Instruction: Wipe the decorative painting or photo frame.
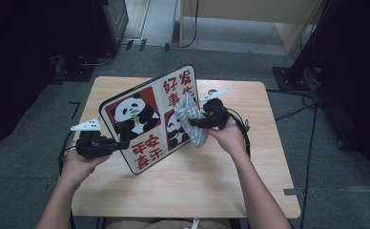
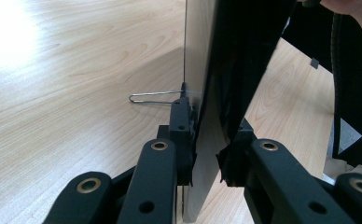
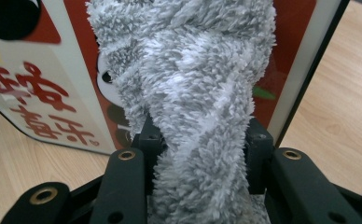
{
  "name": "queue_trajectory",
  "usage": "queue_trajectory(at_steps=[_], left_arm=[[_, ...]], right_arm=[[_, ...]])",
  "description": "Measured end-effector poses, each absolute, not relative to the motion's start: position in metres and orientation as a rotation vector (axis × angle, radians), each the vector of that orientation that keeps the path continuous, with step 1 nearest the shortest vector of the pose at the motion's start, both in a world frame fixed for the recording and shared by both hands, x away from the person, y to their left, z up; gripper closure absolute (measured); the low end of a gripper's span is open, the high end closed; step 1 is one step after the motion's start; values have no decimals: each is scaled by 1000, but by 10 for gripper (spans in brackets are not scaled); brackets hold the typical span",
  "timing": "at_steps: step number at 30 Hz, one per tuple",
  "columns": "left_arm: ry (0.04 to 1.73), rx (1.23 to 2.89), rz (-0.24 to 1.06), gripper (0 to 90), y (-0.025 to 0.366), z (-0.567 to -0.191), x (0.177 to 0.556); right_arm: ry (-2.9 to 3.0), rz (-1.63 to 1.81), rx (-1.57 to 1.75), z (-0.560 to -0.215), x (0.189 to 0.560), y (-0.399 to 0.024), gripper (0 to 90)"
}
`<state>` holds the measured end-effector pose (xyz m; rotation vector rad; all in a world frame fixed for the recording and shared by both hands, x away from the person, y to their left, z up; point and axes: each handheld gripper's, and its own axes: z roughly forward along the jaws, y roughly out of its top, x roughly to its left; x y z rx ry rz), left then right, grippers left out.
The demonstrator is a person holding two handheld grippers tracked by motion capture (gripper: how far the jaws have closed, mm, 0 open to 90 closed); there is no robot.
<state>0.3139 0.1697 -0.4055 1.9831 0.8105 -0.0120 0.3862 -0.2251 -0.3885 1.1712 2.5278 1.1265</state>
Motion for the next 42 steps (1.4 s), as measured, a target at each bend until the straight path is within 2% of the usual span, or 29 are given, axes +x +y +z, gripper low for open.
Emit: queue_trajectory(at_steps=[30,42], left_arm=[[789,2000,-12,787,167,-405,313],[793,2000,-8,788,166,-405,312]], right_arm=[[2593,1036,1177,-456,375,-227,608],[2645,982,1202,-463,374,-226,615]])
